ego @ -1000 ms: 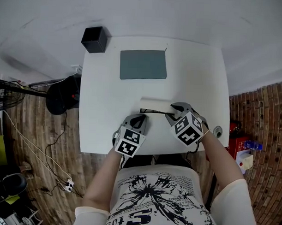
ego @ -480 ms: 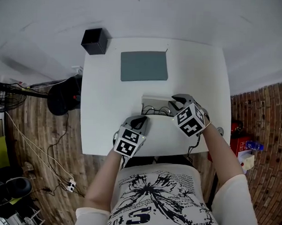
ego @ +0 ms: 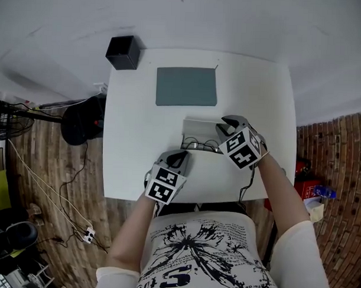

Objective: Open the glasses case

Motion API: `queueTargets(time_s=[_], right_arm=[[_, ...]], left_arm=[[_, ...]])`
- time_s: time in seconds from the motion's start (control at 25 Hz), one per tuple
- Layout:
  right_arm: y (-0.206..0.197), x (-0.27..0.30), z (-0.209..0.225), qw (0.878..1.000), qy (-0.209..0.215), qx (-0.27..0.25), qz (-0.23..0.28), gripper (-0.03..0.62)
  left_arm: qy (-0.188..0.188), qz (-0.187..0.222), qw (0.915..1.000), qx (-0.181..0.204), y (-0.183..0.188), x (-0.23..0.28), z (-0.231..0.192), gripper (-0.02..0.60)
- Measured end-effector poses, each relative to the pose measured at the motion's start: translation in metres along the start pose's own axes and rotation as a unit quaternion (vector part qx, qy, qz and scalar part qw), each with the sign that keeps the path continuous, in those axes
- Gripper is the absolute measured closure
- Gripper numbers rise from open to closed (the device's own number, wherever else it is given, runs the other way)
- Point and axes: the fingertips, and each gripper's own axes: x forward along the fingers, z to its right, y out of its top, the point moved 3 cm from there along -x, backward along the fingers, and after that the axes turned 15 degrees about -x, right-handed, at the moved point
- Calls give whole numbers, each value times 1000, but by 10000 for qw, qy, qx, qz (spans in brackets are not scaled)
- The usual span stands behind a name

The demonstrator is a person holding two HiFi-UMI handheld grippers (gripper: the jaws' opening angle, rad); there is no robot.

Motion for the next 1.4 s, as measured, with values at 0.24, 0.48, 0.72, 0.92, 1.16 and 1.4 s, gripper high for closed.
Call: queueTargets(time_s=[0.24, 0.48, 0.72, 0.92, 1.16, 1.4], right_arm=[[-3, 7, 5, 10000, 8, 45, 41, 469], [-4, 9, 9, 9994, 87, 316, -65, 456], [4, -7, 11, 9977, -158, 648, 108, 404], [16, -35, 11, 9954, -340, 833, 323, 431], [30, -87, 19, 9785, -1037, 1372, 1142, 509], [46, -143, 21, 9534, -1646, 1594, 1963, 582]], left_arm=[[42, 2, 10000, -63, 1, 1, 0, 568], [12, -21, 9999, -103, 2, 1, -1, 568], [-19, -64, 9998, -186, 2, 1, -3, 568], [11, 119, 9997, -226, 11, -15, -3, 568], [-111, 805, 9967, 76, 59, -53, 11, 568], [-468, 1637, 9837, 587, 114, -103, 44, 568]])
